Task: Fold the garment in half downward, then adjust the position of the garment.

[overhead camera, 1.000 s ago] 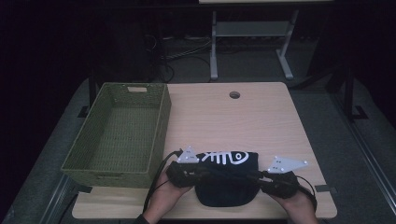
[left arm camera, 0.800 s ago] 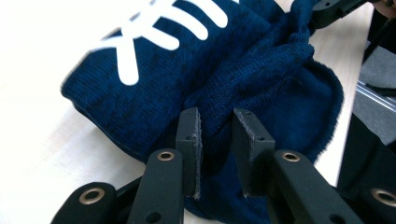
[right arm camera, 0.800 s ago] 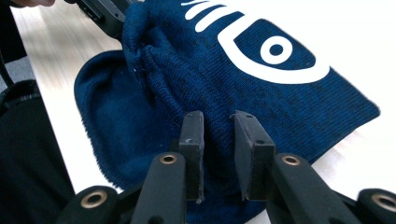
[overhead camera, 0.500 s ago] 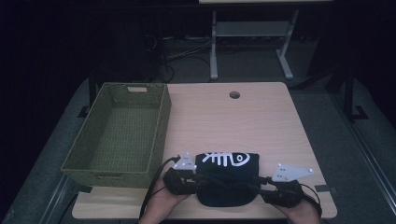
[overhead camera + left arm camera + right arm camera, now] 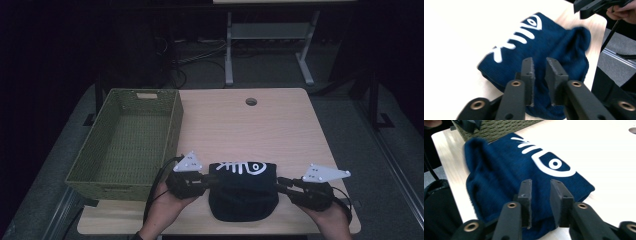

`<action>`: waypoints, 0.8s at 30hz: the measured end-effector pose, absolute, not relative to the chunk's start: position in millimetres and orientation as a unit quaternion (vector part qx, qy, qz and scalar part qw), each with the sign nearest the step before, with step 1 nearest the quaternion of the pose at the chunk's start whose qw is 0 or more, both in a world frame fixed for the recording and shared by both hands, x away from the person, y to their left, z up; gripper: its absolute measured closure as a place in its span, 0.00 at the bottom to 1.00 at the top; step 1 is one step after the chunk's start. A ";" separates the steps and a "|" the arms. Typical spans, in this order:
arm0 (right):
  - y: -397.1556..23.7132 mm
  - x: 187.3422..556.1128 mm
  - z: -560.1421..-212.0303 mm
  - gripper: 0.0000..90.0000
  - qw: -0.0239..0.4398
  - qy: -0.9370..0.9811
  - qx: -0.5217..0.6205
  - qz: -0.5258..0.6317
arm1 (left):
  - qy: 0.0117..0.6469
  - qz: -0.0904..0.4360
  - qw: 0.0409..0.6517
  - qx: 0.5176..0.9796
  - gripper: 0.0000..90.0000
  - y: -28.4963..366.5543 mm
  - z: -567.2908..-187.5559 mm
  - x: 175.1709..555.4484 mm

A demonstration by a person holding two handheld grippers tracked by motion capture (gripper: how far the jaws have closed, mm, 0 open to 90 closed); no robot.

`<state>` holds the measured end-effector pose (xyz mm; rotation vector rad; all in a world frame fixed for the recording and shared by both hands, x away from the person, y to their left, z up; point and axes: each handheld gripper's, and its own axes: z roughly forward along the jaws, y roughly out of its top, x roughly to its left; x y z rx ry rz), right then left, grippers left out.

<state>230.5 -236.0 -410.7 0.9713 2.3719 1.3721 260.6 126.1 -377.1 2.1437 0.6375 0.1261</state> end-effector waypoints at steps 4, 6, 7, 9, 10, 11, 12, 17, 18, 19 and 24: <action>-232.0 240.8 -411.6 0.90 0.113 0.814 0.329 0.466 | 0.264 0.061 0.436 0.858 0.95 121.5 -374.9 272.2; -227.7 244.9 -413.5 0.94 0.108 0.818 0.323 0.463 | 0.270 0.069 0.431 0.858 0.99 116.6 -376.9 280.8; -224.8 246.2 -414.9 0.97 0.107 0.821 0.321 0.460 | 0.272 0.073 0.425 0.860 1.00 114.1 -378.3 285.0; -221.0 246.6 -417.1 0.99 0.102 0.825 0.317 0.457 | 0.279 0.074 0.422 0.860 1.00 109.2 -381.9 292.8; -219.8 245.9 -418.0 0.99 0.102 0.827 0.315 0.454 | 0.279 0.076 0.417 0.862 1.00 107.5 -383.2 295.5; -219.2 245.5 -418.6 1.00 0.099 0.828 0.313 0.454 | 0.281 0.080 0.413 0.863 1.00 105.4 -385.3 299.0; -218.9 244.5 -419.0 1.00 0.098 0.829 0.312 0.453 | 0.285 0.078 0.410 0.863 1.00 103.5 -387.6 302.4; -218.1 236.9 -423.3 1.00 0.089 0.833 0.303 0.454 | 0.298 0.073 0.399 0.864 1.00 96.5 -398.6 314.1; -217.8 235.4 -424.7 1.00 0.086 0.835 0.301 0.453 | 0.299 0.074 0.392 0.867 1.00 93.8 -403.5 317.8; -217.6 234.1 -425.9 1.00 0.083 0.837 0.298 0.451 | 0.299 0.072 0.389 0.868 1.00 93.2 -405.1 319.0; -212.9 228.6 -434.8 1.00 0.064 0.843 0.297 0.443 | 0.302 0.061 0.371 0.876 1.00 87.5 -418.8 322.9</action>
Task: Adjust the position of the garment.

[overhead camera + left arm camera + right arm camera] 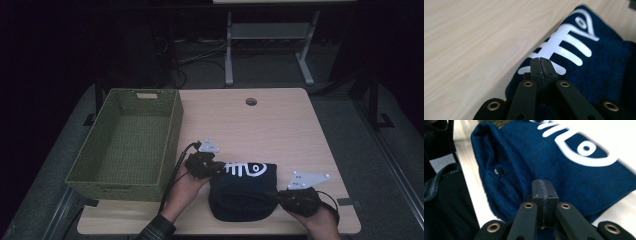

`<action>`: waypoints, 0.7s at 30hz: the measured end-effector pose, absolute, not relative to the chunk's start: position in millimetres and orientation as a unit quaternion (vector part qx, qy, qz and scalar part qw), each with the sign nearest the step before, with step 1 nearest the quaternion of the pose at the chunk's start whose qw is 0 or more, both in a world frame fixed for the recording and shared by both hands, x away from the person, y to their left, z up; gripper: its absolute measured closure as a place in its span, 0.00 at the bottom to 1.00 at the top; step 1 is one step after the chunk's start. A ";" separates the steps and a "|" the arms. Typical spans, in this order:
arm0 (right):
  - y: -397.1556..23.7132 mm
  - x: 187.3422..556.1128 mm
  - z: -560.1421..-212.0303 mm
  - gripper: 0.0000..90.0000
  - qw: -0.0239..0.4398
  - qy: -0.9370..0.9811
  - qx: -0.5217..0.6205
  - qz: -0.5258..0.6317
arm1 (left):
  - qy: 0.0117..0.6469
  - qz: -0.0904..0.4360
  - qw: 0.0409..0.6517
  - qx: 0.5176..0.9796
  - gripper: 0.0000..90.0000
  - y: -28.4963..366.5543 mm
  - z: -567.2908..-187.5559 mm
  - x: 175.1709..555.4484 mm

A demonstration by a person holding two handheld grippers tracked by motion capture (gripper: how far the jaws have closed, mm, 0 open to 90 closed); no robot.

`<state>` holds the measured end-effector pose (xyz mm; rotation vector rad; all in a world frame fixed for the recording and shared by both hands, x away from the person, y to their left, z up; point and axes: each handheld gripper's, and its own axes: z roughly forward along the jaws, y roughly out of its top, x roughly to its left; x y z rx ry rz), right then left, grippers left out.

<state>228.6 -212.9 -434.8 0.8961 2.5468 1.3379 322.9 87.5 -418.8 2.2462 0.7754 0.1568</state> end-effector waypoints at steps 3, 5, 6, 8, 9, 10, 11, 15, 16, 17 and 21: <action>-207.6 225.7 -444.9 1.00 0.053 0.854 0.292 0.427 | 0.304 0.056 0.362 0.880 1.00 83.6 -428.6 325.4; -205.0 225.1 -450.7 1.00 0.047 0.857 0.293 0.421 | 0.295 0.056 0.354 0.886 1.00 80.6 -435.0 328.1; -204.0 224.9 -452.2 1.00 0.047 0.858 0.291 0.421 | 0.293 0.055 0.352 0.887 1.00 79.1 -437.9 329.5; -201.6 224.4 -454.6 1.00 0.048 0.859 0.291 0.419 | 0.290 0.052 0.350 0.889 1.00 76.3 -442.6 333.0; -200.1 223.5 -455.5 1.00 0.046 0.860 0.292 0.416 | 0.290 0.051 0.350 0.889 1.00 74.3 -444.5 334.8; -198.2 223.0 -457.2 1.00 0.049 0.862 0.290 0.413 | 0.285 0.049 0.347 0.892 1.00 72.8 -446.1 337.5; -195.8 222.2 -459.0 1.00 0.052 0.865 0.289 0.408 | 0.282 0.048 0.348 0.893 1.00 70.9 -447.4 340.0; -184.3 220.0 -464.0 1.00 0.055 0.870 0.284 0.399 | 0.272 0.044 0.344 0.898 1.00 62.7 -450.5 352.1; -181.8 219.6 -464.3 1.00 0.052 0.869 0.287 0.400 | 0.272 0.046 0.344 0.898 1.00 60.3 -450.9 355.7; -179.7 219.9 -465.1 1.00 0.050 0.869 0.285 0.402 | 0.269 0.047 0.341 0.899 1.00 59.3 -451.1 358.2; -174.7 219.8 -465.9 1.00 0.046 0.868 0.286 0.404 | 0.259 0.042 0.341 0.903 1.00 52.7 -452.3 368.3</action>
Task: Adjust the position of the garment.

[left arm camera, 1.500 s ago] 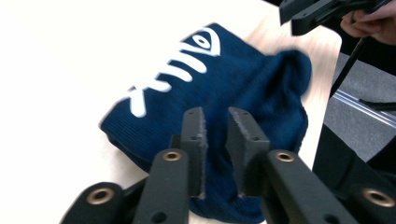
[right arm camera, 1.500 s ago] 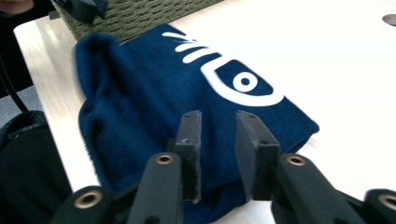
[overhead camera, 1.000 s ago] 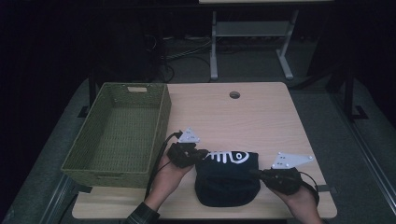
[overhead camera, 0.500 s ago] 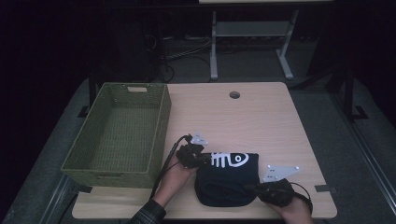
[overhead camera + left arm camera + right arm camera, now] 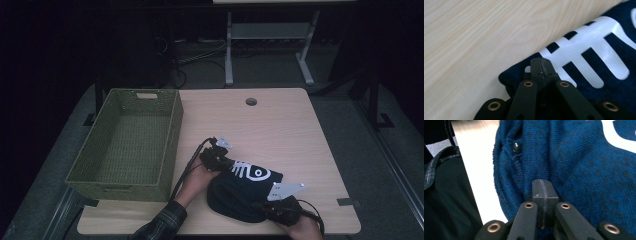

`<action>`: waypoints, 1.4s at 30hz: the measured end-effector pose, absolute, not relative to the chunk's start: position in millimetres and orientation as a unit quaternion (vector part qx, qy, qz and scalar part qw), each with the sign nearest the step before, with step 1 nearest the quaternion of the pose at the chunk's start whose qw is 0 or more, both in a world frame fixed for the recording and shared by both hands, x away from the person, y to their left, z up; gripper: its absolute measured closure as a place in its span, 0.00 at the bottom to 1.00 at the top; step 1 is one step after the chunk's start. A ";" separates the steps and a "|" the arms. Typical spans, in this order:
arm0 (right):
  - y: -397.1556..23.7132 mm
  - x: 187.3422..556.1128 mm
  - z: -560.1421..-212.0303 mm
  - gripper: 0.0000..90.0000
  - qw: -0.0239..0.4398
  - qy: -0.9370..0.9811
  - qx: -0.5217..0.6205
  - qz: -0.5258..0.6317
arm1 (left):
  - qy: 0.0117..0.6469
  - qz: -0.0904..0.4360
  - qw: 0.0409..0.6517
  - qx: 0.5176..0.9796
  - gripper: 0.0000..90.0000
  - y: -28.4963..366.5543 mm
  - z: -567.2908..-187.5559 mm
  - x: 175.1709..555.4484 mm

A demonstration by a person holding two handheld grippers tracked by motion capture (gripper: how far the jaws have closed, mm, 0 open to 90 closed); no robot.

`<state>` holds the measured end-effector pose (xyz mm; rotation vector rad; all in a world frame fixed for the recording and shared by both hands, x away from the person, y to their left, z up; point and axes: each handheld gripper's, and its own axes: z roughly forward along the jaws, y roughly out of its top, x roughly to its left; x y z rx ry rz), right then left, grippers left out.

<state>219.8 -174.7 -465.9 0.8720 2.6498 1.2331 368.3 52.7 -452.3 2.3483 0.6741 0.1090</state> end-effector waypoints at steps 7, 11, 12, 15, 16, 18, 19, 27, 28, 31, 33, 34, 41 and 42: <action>-162.9 219.6 -466.9 1.00 0.053 0.871 0.276 0.403 | 0.258 0.042 0.346 0.901 1.00 42.2 -453.1 381.3; -159.1 220.0 -465.2 1.00 0.052 0.871 0.276 0.403 | 0.264 0.042 0.364 0.892 1.00 47.7 -444.6 380.8; -160.0 220.2 -461.7 1.00 0.058 0.870 0.273 0.406 | 0.269 0.042 0.373 0.887 1.00 49.8 -440.8 378.9; -166.2 220.3 -452.6 1.00 0.060 0.859 0.278 0.426 | 0.264 0.040 0.388 0.882 1.00 55.0 -428.9 372.1; -168.9 220.7 -449.2 1.00 0.067 0.855 0.280 0.432 | 0.262 0.040 0.392 0.881 1.00 56.1 -424.4 368.3; -174.9 222.5 -441.8 1.00 0.076 0.845 0.285 0.446 | 0.258 0.041 0.405 0.876 1.00 59.1 -415.5 359.9; -178.0 223.9 -438.3 1.00 0.081 0.841 0.287 0.452 | 0.255 0.043 0.409 0.875 1.00 62.5 -409.0 353.0; -210.1 240.0 -425.0 1.00 0.130 0.813 0.324 0.466 | 0.252 0.056 0.411 0.874 1.00 82.6 -396.1 311.6; -214.0 241.7 -425.0 1.00 0.136 0.810 0.328 0.466 | 0.254 0.059 0.410 0.874 1.00 84.3 -396.5 307.3; -221.6 245.6 -425.9 1.00 0.146 0.807 0.338 0.462 | 0.262 0.068 0.402 0.875 1.00 92.0 -401.4 291.8; -226.1 250.2 -429.6 1.00 0.151 0.807 0.348 0.452 | 0.270 0.069 0.390 0.878 1.00 96.0 -408.2 286.5; -227.4 252.4 -432.2 1.00 0.153 0.809 0.352 0.445 | 0.275 0.064 0.386 0.878 1.00 97.1 -412.9 284.9; -226.4 264.7 -458.4 1.00 0.135 0.830 0.374 0.392 | 0.279 0.043 0.333 0.900 1.00 88.7 -443.3 285.6; -226.1 265.4 -460.3 1.00 0.132 0.831 0.376 0.390 | 0.275 0.045 0.326 0.903 1.00 87.0 -445.2 287.3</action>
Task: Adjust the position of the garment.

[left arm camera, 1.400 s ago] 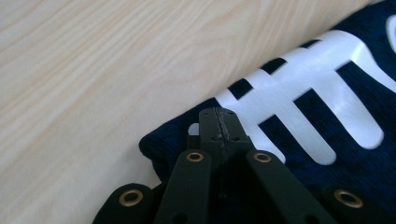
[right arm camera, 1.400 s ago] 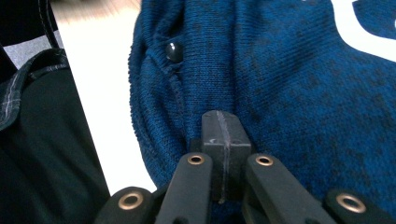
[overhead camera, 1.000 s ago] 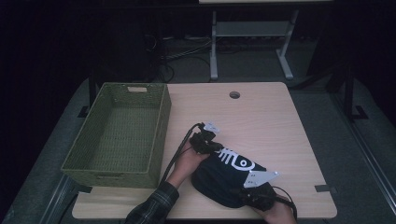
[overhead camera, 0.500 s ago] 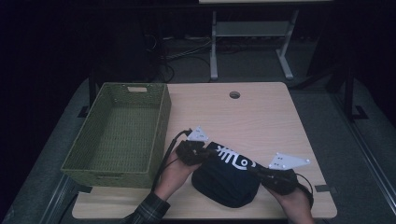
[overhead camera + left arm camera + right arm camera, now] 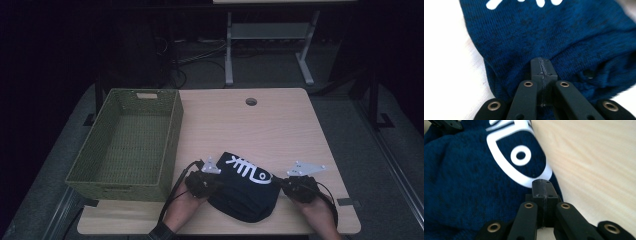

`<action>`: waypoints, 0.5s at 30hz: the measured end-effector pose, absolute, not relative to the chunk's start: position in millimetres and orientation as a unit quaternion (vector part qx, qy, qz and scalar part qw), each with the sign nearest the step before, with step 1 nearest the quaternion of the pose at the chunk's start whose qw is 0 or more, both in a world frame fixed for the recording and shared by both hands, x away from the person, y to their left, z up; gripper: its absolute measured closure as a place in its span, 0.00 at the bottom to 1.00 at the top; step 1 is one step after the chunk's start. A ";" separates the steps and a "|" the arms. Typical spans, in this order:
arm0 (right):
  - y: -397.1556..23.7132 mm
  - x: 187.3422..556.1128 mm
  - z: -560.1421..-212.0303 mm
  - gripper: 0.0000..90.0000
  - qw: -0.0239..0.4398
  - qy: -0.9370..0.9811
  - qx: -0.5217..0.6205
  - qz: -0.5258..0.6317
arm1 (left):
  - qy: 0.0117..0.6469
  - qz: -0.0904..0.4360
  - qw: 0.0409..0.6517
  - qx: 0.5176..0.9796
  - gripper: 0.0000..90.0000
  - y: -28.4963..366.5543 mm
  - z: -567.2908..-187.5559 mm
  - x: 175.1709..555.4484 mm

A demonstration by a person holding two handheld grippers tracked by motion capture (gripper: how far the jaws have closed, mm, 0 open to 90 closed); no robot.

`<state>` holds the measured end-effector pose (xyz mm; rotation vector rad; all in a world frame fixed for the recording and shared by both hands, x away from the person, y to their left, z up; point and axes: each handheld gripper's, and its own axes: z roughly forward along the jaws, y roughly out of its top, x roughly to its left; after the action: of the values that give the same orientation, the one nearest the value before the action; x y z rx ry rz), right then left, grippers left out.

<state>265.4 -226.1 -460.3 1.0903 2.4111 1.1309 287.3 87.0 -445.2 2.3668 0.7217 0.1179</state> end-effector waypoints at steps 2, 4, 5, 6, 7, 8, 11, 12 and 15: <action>-225.4 266.1 -464.1 1.00 0.128 0.835 0.380 0.378 | 0.274 0.055 0.315 0.907 1.00 83.3 -447.7 290.7; -225.2 265.4 -467.0 1.00 0.127 0.838 0.380 0.371 | 0.274 0.060 0.311 0.908 1.00 81.1 -449.0 294.9; -225.3 265.1 -467.9 1.00 0.126 0.837 0.382 0.371 | 0.273 0.064 0.306 0.910 1.00 80.6 -449.1 298.5; -225.5 264.6 -468.8 1.00 0.125 0.836 0.382 0.373 | 0.274 0.065 0.307 0.909 1.00 80.4 -449.5 300.7; -225.6 264.3 -469.2 1.00 0.126 0.837 0.381 0.372 | 0.276 0.070 0.304 0.909 1.00 80.5 -449.8 304.3; -224.9 263.1 -469.5 1.00 0.125 0.837 0.381 0.373 | 0.277 0.072 0.304 0.909 1.00 80.6 -450.1 306.5; -222.9 260.0 -469.9 1.00 0.127 0.839 0.375 0.372 | 0.284 0.083 0.300 0.907 1.00 80.2 -450.4 315.3; -222.1 258.5 -470.0 1.00 0.124 0.840 0.374 0.373 | 0.285 0.083 0.298 0.907 1.00 80.0 -450.2 316.7; -220.8 256.5 -470.4 1.00 0.127 0.839 0.373 0.376 | 0.290 0.079 0.301 0.905 1.00 79.6 -450.0 320.3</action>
<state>256.5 -220.8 -470.4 1.0855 2.4413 1.0930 320.3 79.6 -450.0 2.4008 0.7685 0.2091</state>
